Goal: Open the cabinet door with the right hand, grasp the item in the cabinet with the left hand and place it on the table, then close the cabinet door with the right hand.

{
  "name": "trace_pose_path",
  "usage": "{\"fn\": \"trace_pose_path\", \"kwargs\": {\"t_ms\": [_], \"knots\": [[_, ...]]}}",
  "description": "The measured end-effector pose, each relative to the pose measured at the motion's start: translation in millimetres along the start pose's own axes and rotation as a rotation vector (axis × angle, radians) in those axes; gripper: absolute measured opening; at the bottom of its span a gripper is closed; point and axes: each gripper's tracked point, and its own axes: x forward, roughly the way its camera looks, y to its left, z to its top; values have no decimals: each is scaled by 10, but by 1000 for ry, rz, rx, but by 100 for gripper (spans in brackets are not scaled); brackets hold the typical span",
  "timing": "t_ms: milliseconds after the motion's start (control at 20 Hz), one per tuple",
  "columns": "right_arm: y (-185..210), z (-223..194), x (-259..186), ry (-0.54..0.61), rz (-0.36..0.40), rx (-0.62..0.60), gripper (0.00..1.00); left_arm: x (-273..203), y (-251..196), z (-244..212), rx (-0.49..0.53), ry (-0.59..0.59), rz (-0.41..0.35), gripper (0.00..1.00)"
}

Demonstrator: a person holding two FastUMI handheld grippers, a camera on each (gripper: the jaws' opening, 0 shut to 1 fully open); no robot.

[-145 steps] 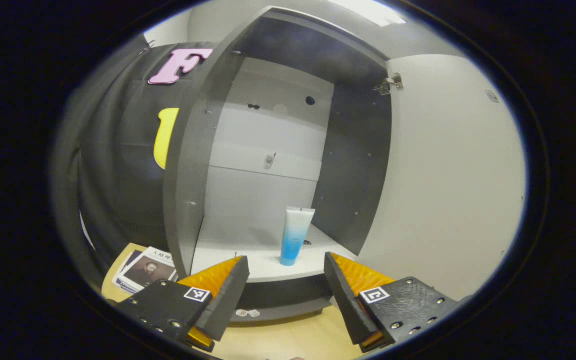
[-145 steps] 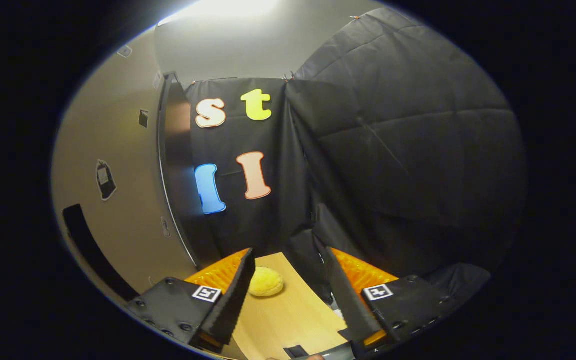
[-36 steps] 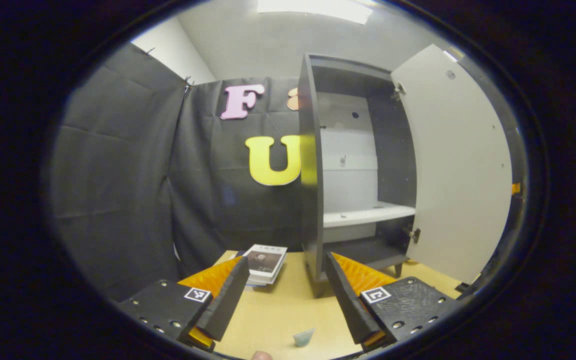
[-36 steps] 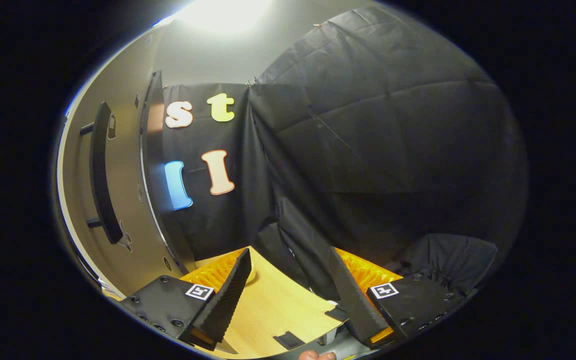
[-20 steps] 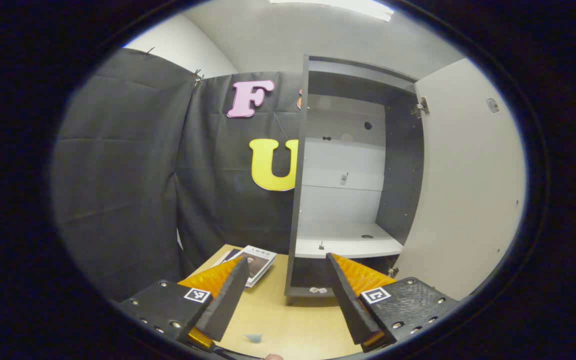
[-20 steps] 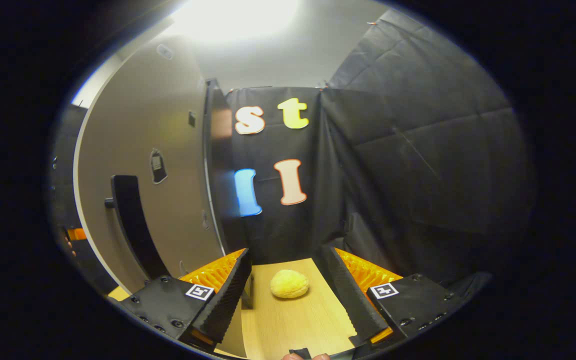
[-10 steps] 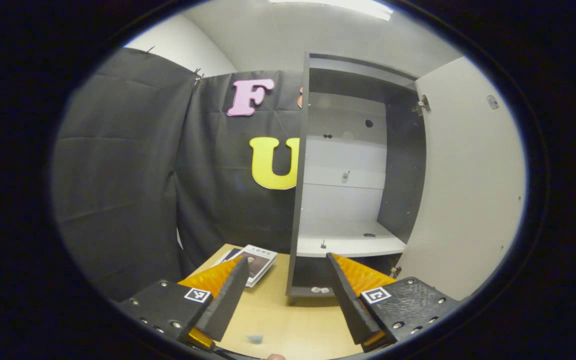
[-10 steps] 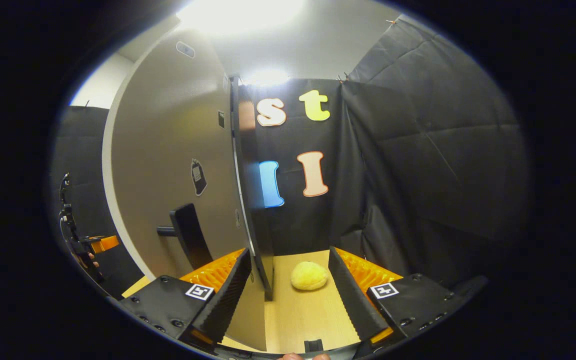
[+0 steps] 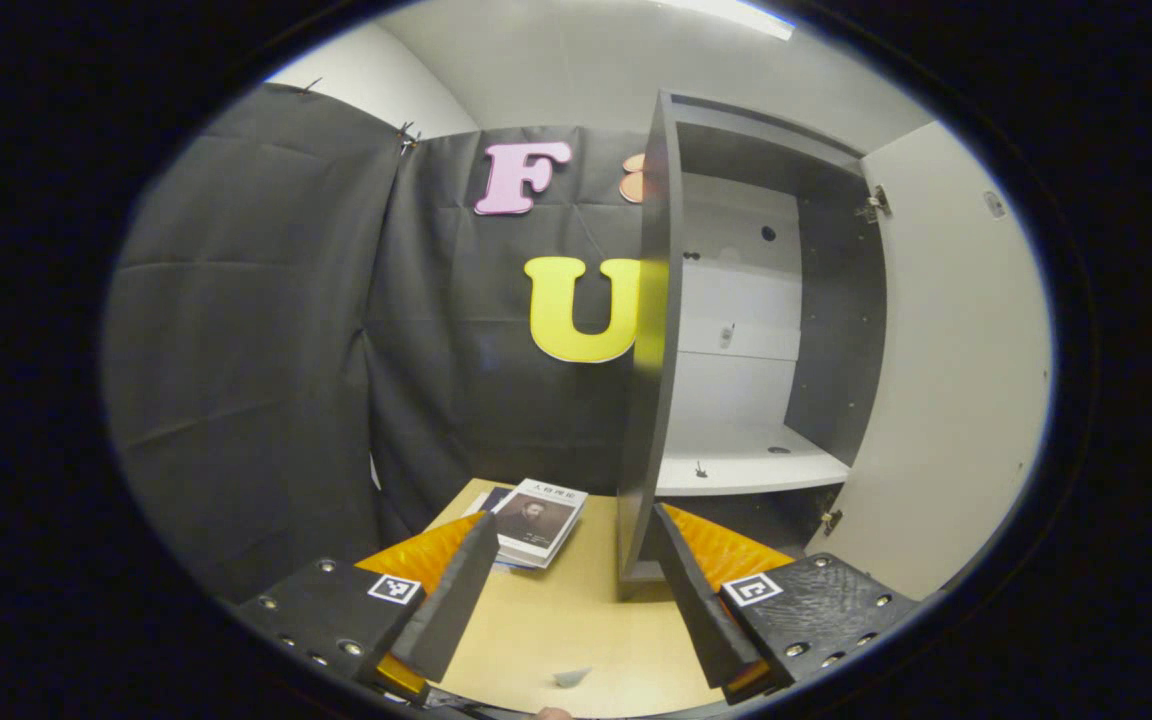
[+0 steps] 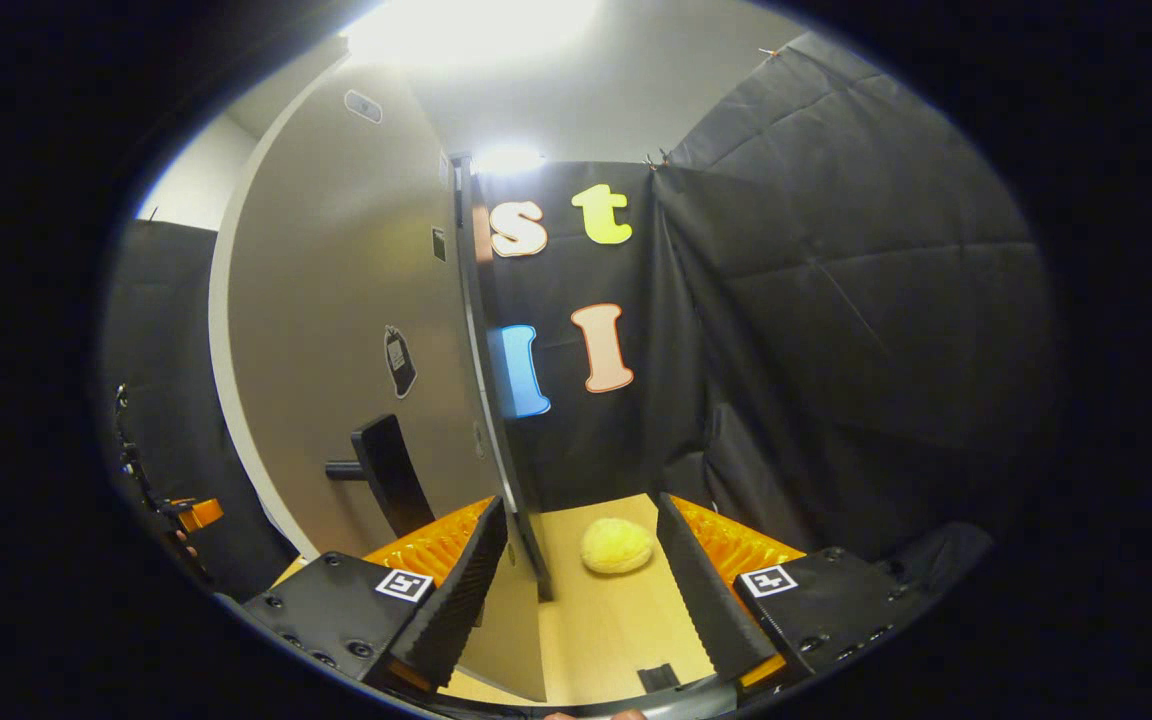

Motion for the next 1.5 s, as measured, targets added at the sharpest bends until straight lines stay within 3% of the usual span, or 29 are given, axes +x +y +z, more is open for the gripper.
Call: {"fn": "trace_pose_path", "kwargs": {"t_ms": [400,700,750,900,1100,1500], "knots": [[649,-103,-102,-18,72,-35,96,-95,381,-44,-4,-17,6,94],[982,-222,-47,-14,142,51,96,-136,561,-151,-7,1,16,96],[1020,-230,-39,-14,148,55,96,-145,612,-189,-3,3,22,91],[1165,-253,8,-25,165,46,96,-128,759,-177,-13,-6,53,94],[1397,-322,108,-19,196,80,96,-57,776,-257,-46,12,35,91],[2087,-433,343,-15,284,87,96,77,844,-278,11,13,-1,93]]}}
